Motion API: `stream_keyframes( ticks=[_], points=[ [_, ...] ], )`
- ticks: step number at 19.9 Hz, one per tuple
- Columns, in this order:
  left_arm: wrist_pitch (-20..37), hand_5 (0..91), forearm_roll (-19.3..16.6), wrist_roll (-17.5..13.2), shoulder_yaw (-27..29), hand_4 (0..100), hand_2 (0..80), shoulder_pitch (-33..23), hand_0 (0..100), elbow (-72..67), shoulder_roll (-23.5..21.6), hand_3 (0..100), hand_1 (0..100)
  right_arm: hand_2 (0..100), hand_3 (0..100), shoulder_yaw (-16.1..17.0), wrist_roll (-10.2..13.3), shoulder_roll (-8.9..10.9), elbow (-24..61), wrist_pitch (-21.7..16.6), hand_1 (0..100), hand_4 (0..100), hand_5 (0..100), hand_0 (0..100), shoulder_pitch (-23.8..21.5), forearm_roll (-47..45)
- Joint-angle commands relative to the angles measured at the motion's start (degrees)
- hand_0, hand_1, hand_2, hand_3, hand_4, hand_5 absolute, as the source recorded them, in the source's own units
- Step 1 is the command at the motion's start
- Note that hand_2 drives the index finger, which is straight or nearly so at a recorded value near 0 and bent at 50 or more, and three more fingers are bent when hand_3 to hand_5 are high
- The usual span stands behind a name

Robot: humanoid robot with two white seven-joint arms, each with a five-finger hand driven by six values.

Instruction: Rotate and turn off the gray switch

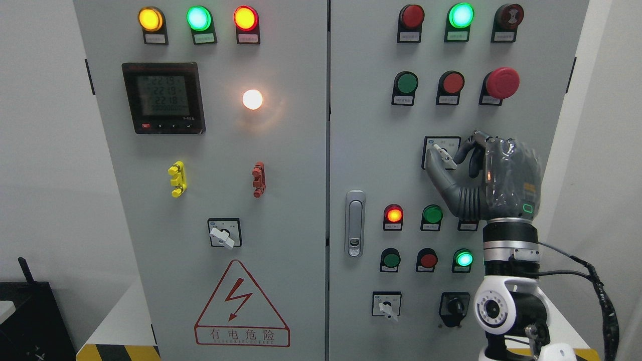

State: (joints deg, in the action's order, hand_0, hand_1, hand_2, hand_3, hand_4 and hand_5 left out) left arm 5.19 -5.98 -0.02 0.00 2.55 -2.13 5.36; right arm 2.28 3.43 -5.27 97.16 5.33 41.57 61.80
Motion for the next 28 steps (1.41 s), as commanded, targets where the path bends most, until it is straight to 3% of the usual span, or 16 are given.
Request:
stream_keyframes(
  ticks=[1,11,28],
  points=[
    [0.0,0.0,0.0,0.0,1.8,0,0.0,0.0,12,0.0,0.0,0,39,71,100,-0.3,-0.1,-0.01,0.0,-0.1,38,91,99,40,-0.1,0.0],
    [0.0,0.0,0.0,0.0,1.8,0,0.0,0.0,12,-0.1,0.0,0,39,73,100,-0.3,-0.1,-0.1,0.0,-0.1,38,91,100,49,-0.1,0.0],
    [0.0,0.0,0.0,0.0,1.8,0,0.0,0.0,12,0.0,0.0,0,39,75,100,-0.3,-0.1,-0.54,0.0,-0.1,33,91,100,56,0.3,-0.1]
  ],
)
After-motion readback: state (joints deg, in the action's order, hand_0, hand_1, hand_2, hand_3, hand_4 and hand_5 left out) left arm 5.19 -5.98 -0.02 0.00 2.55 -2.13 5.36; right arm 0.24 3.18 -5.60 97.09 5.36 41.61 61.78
